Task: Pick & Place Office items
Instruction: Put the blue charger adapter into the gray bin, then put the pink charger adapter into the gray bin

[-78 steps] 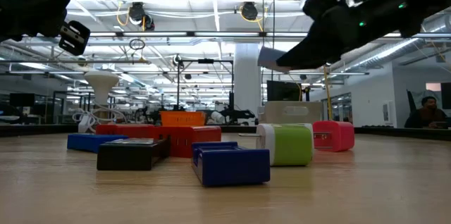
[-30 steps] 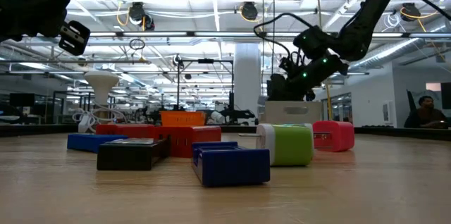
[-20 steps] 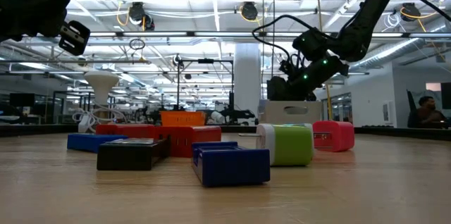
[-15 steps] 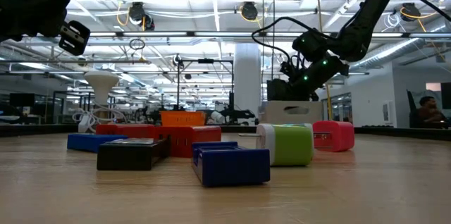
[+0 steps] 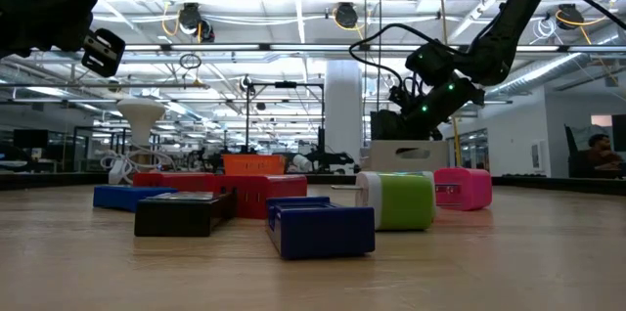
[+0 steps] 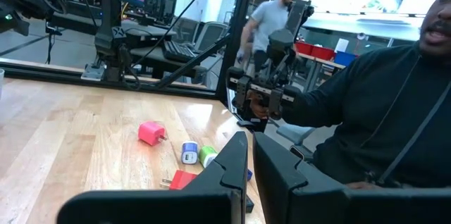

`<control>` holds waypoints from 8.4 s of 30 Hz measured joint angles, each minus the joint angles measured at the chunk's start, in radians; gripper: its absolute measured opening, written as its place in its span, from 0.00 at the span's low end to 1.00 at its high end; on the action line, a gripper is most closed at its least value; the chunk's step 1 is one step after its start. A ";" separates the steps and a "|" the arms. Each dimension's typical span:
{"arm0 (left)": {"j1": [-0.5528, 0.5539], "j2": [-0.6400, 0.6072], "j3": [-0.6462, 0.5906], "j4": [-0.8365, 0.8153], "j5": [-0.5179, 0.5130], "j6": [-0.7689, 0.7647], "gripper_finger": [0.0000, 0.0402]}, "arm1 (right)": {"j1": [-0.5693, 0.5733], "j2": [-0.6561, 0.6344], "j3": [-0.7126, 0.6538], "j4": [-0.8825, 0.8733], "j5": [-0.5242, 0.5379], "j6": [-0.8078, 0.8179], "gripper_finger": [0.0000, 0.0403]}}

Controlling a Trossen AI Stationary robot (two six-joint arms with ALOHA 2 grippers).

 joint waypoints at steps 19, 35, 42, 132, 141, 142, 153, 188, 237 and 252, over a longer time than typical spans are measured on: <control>0.000 0.000 0.000 0.000 0.000 0.000 0.06 | 0.038 -0.011 0.000 0.055 -0.003 -0.070 0.59; 0.000 0.000 0.000 0.000 0.000 0.000 0.06 | 0.300 -0.089 -0.001 0.059 -0.004 -0.098 0.59; 0.000 0.000 0.000 0.000 0.000 0.000 0.06 | 0.497 -0.127 -0.001 0.052 -0.004 -0.058 0.59; 0.000 0.000 0.000 0.000 0.000 0.000 0.06 | 1.046 -0.227 -0.092 -0.536 0.025 -0.176 0.70; 0.000 0.000 0.000 0.000 0.000 0.000 0.06 | 1.028 -0.227 -0.166 -0.380 0.024 -0.157 0.70; 0.000 0.000 0.000 0.000 0.000 0.000 0.06 | 1.024 -0.227 -0.168 -0.378 0.023 -0.147 0.70; 0.000 0.000 0.000 0.000 0.000 0.000 0.06 | 1.021 -0.227 -0.192 -0.328 -0.030 -0.105 0.67; 0.000 0.000 0.000 0.000 0.000 0.000 0.06 | 1.022 -0.137 -0.192 -0.260 -0.032 -0.100 0.56; 0.000 0.000 0.000 0.000 0.000 0.000 0.06 | 1.022 -0.137 -0.192 -0.174 -0.027 -0.100 0.41; 0.000 0.000 0.000 0.000 0.000 0.000 0.06 | 1.006 -0.137 -0.192 -0.010 -0.022 -0.098 0.41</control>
